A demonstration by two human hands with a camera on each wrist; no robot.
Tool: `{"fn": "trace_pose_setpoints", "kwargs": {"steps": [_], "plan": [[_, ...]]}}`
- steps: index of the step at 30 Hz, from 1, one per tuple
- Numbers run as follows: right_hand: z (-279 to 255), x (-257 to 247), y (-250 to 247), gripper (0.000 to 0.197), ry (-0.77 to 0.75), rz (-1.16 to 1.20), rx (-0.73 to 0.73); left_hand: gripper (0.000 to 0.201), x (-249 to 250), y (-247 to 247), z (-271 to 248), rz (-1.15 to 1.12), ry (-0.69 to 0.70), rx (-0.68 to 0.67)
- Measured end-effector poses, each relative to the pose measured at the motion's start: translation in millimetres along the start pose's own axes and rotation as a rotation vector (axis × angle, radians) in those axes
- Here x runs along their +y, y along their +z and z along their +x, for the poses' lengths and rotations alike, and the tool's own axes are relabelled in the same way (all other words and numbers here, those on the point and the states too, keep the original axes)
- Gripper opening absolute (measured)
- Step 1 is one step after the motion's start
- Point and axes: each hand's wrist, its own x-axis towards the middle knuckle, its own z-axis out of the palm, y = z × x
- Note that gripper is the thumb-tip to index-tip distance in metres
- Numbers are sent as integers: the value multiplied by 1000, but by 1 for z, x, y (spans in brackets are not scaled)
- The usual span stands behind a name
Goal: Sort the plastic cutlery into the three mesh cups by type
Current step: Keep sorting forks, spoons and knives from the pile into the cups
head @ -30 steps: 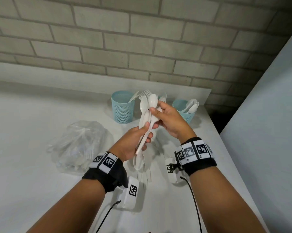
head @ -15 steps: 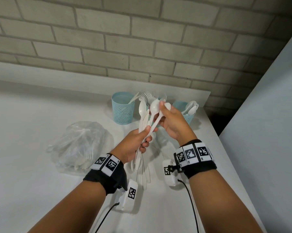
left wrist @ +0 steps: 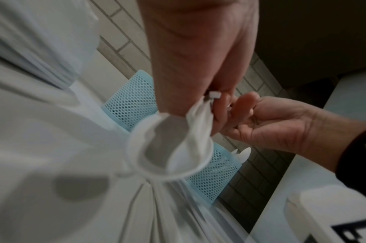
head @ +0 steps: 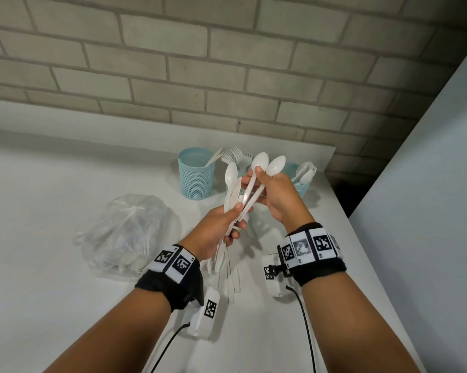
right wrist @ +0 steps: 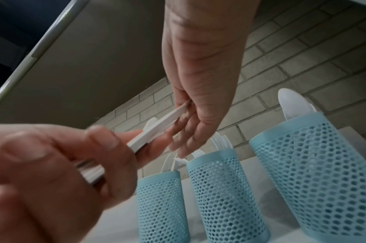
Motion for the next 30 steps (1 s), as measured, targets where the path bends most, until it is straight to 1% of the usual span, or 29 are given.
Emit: {"fn": "trace_pose_setpoints", "kwargs": {"steps": [2, 4, 6, 7, 8, 10, 11, 13, 15, 17, 19, 23, 25, 26, 27, 28, 30], "plan": [[2, 0, -1, 24, -6, 69, 36, 29, 0, 2, 0, 26, 3, -5], [4, -1, -1, 25, -18, 219, 90, 26, -1, 3, 0, 37, -1, -4], [5, -3, -3, 25, -24, 353, 172, 26, -2, 4, 0, 40, -2, -5], [5, -4, -5, 24, -32, 364, 202, 28, -2, 3, 0, 48, 0, -4], [4, -5, -6, 23, -44, 336, 215, 28, -2, 2, 0, 62, 4, -2], [3, -5, -9, 16, -69, 157, 209, 28, -2, 2, 1, 90, 7, 5], [1, -5, -9, 14, -79, 34, 187, 28, -2, 2, 1, 104, 8, 6], [-3, -4, -7, 15, -89, -169, 119, 29, -1, 3, 2, 134, 9, 3], [-6, -2, -3, 12, -81, -262, 78, 29, 0, 4, 1, 160, 6, -2], [-6, 0, 0, 10, -80, -269, 62, 28, 0, 5, 0, 168, 6, -8], [-4, 3, 2, 10, -94, -247, 77, 28, 0, 5, -1, 155, 4, -8], [4, 2, -3, 9, -79, -202, 201, 30, 2, 3, -2, 83, -15, -5], [10, 2, -7, 14, -50, -143, 263, 33, 2, 2, -3, 41, -19, -3], [12, 3, -8, 12, -44, -105, 273, 34, 2, 2, -3, 27, -21, -8], [13, 4, -7, 8, -50, -63, 260, 34, 2, 3, -2, 21, -23, -18], [13, 5, -5, 10, -67, -23, 230, 34, 1, 4, -2, 25, -26, -29], [15, 6, -1, 19, -89, 54, 151, 33, 0, 8, -1, 47, -31, -42]]}}
